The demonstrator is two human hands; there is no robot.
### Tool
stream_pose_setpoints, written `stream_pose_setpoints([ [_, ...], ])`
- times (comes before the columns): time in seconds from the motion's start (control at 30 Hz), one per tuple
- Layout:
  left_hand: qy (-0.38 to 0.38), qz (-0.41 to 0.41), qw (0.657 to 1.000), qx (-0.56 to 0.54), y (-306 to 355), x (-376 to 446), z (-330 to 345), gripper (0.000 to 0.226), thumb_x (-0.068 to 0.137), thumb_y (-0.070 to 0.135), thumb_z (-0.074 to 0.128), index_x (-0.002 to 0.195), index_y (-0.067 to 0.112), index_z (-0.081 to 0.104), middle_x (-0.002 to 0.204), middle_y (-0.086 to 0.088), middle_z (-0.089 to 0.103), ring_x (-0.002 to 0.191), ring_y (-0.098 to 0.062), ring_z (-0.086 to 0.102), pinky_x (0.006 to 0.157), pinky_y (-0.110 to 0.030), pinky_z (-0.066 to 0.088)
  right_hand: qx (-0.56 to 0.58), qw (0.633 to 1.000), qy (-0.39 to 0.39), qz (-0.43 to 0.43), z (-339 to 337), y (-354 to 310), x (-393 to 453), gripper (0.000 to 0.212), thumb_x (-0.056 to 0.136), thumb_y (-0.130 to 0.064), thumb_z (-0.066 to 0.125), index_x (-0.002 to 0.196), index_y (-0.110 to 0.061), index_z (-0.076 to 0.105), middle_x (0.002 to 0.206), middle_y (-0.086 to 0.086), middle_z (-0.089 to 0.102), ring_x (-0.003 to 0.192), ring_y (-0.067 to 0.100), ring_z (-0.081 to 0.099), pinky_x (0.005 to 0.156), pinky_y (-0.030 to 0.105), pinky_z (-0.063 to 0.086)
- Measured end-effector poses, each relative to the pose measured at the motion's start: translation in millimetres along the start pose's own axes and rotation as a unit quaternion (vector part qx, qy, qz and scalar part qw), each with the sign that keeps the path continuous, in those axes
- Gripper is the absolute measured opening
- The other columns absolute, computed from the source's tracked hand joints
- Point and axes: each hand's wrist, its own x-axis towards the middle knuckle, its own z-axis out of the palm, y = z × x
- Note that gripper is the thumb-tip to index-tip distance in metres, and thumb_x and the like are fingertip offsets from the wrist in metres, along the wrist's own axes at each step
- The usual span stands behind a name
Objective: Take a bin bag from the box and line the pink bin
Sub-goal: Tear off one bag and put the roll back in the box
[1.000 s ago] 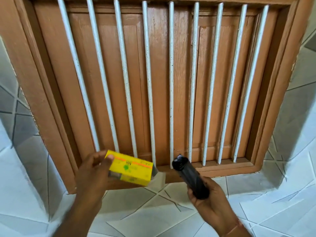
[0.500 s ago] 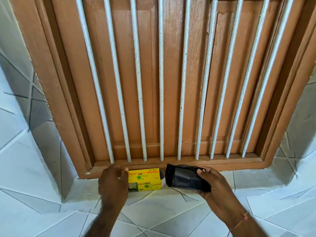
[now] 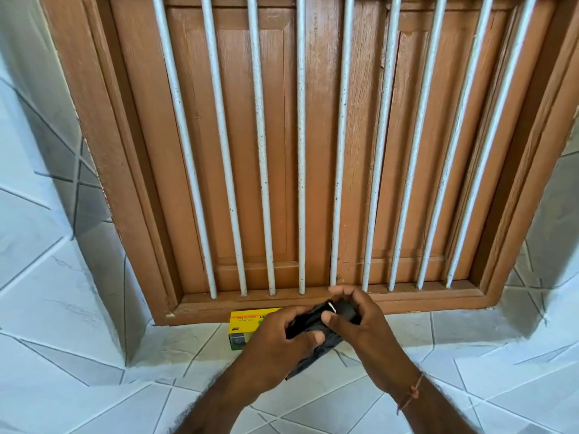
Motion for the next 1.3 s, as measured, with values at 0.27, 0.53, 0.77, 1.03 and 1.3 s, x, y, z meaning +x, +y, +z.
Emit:
stream_pose_setpoints([
  [0.27, 0.163, -0.068, 0.984, -0.023, 11.0, 3.8, 21.5, 0.015, 0.083, 0.031, 0.069, 0.098, 0.033, 0.066, 0.085, 0.014, 0.073, 0.076, -0.002, 0.068, 0.066, -0.022, 0.056, 0.328, 0.917, 0.009, 0.228, 44.1, 3.9, -29.0, 0.036, 0.084, -0.036, 0.064, 0.112, -0.014, 0.068, 0.109, 0.014, 0.072, 0.108, 0.033, 0.064, 0.085, 0.054, 0.056],
  [0.53, 0.211, -0.087, 0.974, -0.007, 13.1, 2.4, 10.1, 0.023, 0.096, 0.021, 0.052, 0.084, 0.019, 0.073, 0.08, -0.001, 0.073, 0.081, -0.019, 0.067, 0.068, -0.031, 0.052, 0.366, 0.874, 0.006, 0.318, 35.2, 3.0, -27.9, 0.05, 0.076, -0.036, 0.072, 0.12, -0.012, 0.064, 0.112, 0.02, 0.072, 0.103, 0.036, 0.065, 0.073, 0.043, 0.058],
  [0.77, 0.251, -0.069, 0.965, -0.04, 25.3, 11.7, -24.5, 0.023, 0.097, 0.023, 0.051, 0.086, 0.015, 0.069, 0.085, -0.003, 0.071, 0.082, -0.018, 0.063, 0.068, -0.029, 0.046, 0.404, 0.864, 0.004, 0.301, 18.3, 1.3, -22.7, 0.042, 0.071, -0.027, 0.076, 0.109, -0.011, 0.068, 0.104, 0.017, 0.074, 0.084, 0.033, 0.069, 0.067, 0.04, 0.057],
  [1.03, 0.38, -0.072, 0.916, -0.104, 33.9, 5.4, -95.0, 0.018, 0.098, 0.019, 0.048, 0.102, 0.019, 0.065, 0.098, -0.001, 0.065, 0.099, -0.022, 0.057, 0.077, -0.029, 0.043, 0.4, 0.874, 0.014, 0.275, -5.1, 1.8, -20.7, 0.057, 0.069, -0.008, 0.079, 0.123, -0.006, 0.063, 0.121, 0.019, 0.068, 0.108, 0.036, 0.066, 0.088, 0.047, 0.056],
  [1.3, 0.5, -0.104, 0.859, -0.038, 20.3, -21.9, -119.6, 0.025, 0.096, 0.014, 0.046, 0.11, 0.008, 0.065, 0.114, -0.015, 0.065, 0.107, -0.038, 0.057, 0.094, -0.044, 0.044, 0.285, 0.919, 0.021, 0.271, -26.4, -2.8, -24.6, 0.066, 0.053, -0.012, 0.083, 0.117, -0.007, 0.066, 0.113, 0.024, 0.071, 0.101, 0.04, 0.066, 0.089, 0.053, 0.053],
])
